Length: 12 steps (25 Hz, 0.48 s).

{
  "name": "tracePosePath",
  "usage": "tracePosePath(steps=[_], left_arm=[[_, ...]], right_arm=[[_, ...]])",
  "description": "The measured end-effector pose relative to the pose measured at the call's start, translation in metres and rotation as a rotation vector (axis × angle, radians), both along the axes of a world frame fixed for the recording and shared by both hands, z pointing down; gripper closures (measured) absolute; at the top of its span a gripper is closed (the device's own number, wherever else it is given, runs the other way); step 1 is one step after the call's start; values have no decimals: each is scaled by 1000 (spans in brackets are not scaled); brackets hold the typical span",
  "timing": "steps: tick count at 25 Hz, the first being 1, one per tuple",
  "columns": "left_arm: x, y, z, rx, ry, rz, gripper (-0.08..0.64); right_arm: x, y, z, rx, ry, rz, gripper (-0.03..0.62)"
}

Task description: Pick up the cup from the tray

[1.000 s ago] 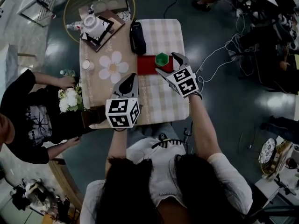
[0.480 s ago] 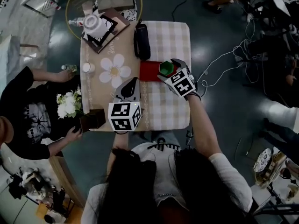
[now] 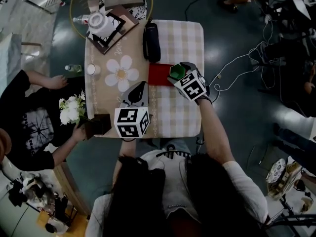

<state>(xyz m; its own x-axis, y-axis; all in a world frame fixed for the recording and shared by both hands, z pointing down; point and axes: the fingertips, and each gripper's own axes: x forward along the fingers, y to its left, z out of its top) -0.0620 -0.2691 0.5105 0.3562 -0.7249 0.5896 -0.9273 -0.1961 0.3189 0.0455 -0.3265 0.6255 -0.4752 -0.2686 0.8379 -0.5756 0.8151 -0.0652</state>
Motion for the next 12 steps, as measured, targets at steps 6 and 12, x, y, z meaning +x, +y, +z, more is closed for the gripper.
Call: tracePosePath(steps=[6,12], left_arm=[[-2,2,-2,5,-7,3,551],[-1,10,-6,12,-2,26,551]], right_arm=[[-1,1,-6,5,-1,-5,252],[-7,17,-26,24,-39,-2,252]])
